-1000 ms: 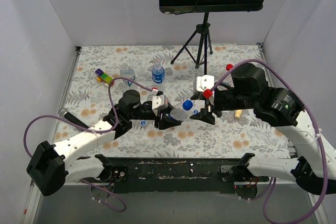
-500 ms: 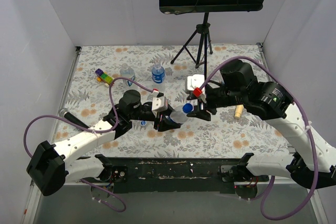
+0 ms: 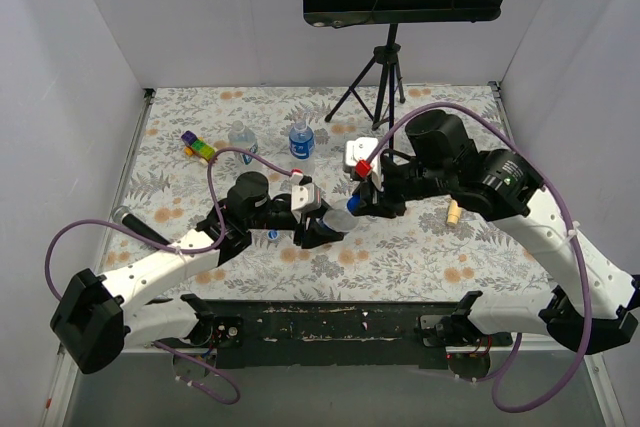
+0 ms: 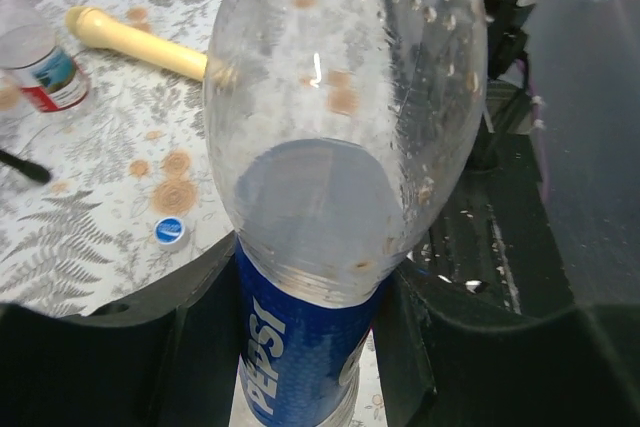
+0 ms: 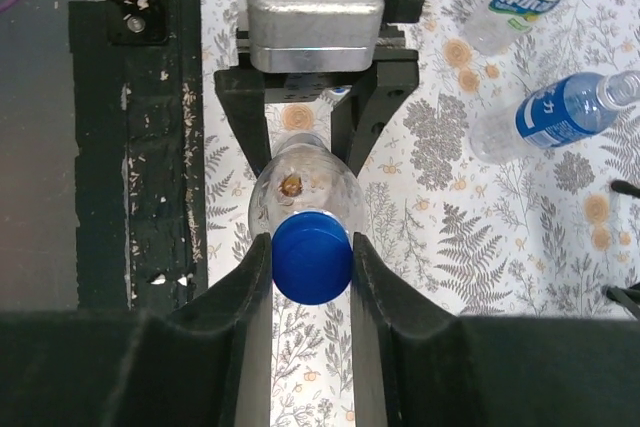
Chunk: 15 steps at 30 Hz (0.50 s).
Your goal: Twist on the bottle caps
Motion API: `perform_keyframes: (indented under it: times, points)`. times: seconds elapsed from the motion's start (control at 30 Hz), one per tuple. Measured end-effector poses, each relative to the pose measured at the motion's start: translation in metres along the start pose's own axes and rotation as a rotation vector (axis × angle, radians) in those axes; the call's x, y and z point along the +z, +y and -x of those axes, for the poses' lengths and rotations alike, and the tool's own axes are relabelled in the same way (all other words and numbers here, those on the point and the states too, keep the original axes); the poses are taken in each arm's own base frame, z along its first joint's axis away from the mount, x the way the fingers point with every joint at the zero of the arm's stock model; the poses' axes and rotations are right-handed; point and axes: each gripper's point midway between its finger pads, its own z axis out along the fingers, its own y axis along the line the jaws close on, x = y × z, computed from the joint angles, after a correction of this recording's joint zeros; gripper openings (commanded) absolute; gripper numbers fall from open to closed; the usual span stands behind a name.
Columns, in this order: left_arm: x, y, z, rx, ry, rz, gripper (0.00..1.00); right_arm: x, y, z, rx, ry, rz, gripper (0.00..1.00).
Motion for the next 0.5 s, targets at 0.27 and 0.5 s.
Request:
perform_keyframes:
  times: [0.27, 0.5]
  points:
    - [-0.012, 0.044, -0.009, 0.047, 0.036, 0.326, 0.39, 0.017, -0.038, -0.012, 0.252, 0.041, -0.211, 0.01]
    - [-0.034, 0.07, -0.047, 0.176, 0.184, 0.715, 0.39, 0.048, -0.059, -0.049, 0.665, 0.047, -0.426, 0.01]
